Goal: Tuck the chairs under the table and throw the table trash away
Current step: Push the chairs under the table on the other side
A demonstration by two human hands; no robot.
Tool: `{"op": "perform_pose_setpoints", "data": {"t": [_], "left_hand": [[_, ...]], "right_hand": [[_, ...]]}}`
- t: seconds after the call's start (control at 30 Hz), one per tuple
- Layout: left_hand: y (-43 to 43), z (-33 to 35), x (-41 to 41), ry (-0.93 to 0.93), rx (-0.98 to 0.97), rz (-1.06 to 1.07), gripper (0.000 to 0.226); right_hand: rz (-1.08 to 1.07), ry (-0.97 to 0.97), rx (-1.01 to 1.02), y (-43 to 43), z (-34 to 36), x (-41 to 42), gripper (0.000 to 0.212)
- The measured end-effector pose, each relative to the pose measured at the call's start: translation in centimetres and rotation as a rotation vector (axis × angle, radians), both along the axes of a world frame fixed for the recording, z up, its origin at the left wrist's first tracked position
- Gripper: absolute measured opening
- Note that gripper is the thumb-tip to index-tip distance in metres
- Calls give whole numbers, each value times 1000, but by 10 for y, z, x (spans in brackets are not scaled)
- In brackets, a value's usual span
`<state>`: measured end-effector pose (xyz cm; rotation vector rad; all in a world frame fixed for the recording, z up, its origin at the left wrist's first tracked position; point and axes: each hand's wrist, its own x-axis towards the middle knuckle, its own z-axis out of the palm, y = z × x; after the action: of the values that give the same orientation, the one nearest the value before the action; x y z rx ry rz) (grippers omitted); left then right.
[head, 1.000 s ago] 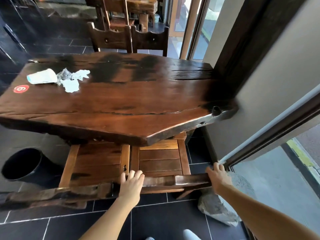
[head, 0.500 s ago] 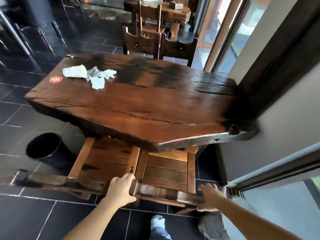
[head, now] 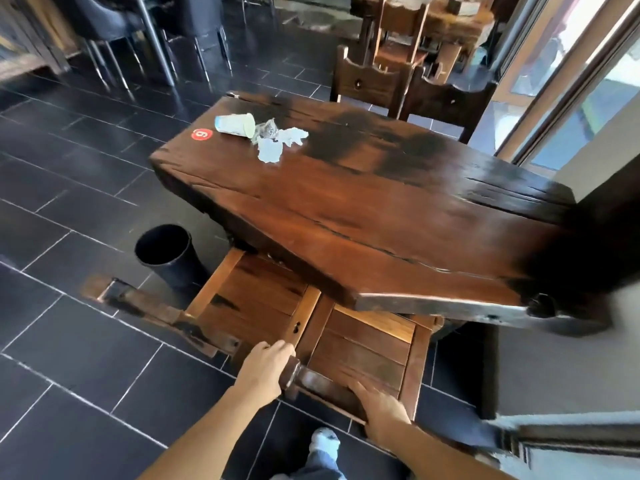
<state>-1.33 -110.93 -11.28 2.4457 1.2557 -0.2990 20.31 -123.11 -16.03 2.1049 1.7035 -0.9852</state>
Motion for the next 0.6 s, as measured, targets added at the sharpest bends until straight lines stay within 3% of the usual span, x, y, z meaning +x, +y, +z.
{"op": "perform_pose_setpoints", "data": {"t": [0.2,0.33,0.43,0.6], "left_hand": [[-3,-1,4,35,15,0,50],[-3,-3,6,63,29,8,51],[-5,0,9,86,26,22,52],[-5,7,9,62,13,22,53]], "right_hand": [[169,-4,-58,13,9,9,75],[175,85,-117,36,13,17,49],[167,105,-155,54,12,18,44],[181,187,40,84,23,-15,39]]}}
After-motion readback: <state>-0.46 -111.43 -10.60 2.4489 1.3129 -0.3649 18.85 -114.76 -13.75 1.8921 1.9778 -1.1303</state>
